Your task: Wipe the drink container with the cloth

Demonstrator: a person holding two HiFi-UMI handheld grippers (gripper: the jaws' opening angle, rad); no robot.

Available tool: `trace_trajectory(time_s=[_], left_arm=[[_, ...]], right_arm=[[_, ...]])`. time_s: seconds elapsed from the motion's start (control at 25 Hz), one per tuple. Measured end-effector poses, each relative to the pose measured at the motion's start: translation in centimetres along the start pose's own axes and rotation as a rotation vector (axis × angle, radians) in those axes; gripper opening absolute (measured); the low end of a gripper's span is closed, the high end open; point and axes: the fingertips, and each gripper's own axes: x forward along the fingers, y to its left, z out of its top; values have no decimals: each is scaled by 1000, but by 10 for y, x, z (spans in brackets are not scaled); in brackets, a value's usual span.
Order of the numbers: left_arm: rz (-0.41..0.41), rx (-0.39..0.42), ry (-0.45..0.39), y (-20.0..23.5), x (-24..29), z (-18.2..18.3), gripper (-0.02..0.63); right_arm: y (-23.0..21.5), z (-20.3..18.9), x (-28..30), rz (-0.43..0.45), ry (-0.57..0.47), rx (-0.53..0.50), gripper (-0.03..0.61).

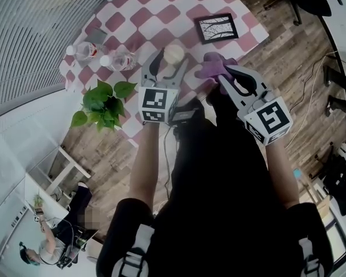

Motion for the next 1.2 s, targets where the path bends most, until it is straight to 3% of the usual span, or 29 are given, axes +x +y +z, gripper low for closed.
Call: trace_trajectory(time_s=[0.24,0.52,0.84,1.2], left_arm=[[6,-25,-20,3,-6,0,288],[-46,-286,-59,13,-23,-2,288],[-90,-479,-66,14,-34,-17,287],[-90,-542,-78,22,-34,-23,288]], right_arm=[[1,-3,1,-8,8,8,67],[9,-8,7,4,6,-6,67],[22,-11,22,39,13,-14,68],[36,-17,50,92,41,-69,71]])
